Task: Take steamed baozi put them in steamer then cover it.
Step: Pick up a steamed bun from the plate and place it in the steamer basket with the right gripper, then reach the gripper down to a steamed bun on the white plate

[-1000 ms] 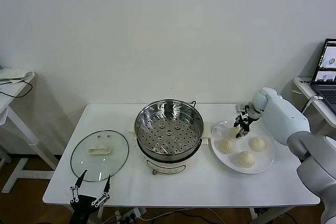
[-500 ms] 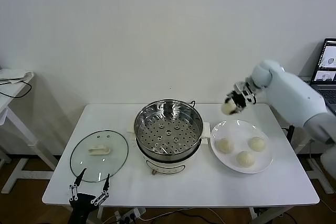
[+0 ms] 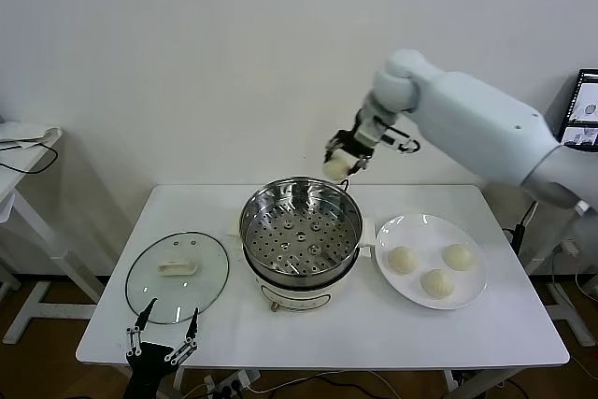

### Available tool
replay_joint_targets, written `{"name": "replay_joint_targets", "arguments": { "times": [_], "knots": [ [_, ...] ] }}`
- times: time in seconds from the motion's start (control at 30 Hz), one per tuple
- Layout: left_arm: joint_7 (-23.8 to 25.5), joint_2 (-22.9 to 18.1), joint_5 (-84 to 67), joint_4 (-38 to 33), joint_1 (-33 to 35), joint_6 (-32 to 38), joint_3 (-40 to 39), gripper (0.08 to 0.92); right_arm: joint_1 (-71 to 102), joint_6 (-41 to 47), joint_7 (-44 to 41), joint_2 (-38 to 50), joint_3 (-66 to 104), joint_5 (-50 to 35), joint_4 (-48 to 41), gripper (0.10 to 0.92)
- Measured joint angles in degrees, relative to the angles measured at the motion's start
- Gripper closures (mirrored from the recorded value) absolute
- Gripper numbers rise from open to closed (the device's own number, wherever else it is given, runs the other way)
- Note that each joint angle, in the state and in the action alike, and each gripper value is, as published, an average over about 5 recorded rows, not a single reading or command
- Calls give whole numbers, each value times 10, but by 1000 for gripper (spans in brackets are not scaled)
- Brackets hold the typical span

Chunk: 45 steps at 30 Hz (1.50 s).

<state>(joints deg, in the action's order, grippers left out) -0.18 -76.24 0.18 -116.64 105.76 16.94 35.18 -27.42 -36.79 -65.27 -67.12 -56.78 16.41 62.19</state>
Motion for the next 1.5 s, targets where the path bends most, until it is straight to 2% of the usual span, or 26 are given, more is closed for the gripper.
{"name": "replay_joint_targets", "arguments": {
  "times": [0.73, 1.03, 1.27, 1.5],
  "knots": [
    [-2, 2, 0, 3, 7, 2, -6, 177, 70, -80, 30, -112, -9, 143, -82, 352],
    [-4, 2, -1, 5, 4, 2, -1, 177, 83, -88, 38, -131, 0, 163, -110, 218],
    [-5, 2, -3, 4, -1, 0, 1, 177, 67, -82, 25, -111, 4, 140, -85, 203],
    [-5, 5, -3, 4, -5, -2, -1, 177, 14, -6, -22, -32, -2, 20, -28, 203]
  ]
}}
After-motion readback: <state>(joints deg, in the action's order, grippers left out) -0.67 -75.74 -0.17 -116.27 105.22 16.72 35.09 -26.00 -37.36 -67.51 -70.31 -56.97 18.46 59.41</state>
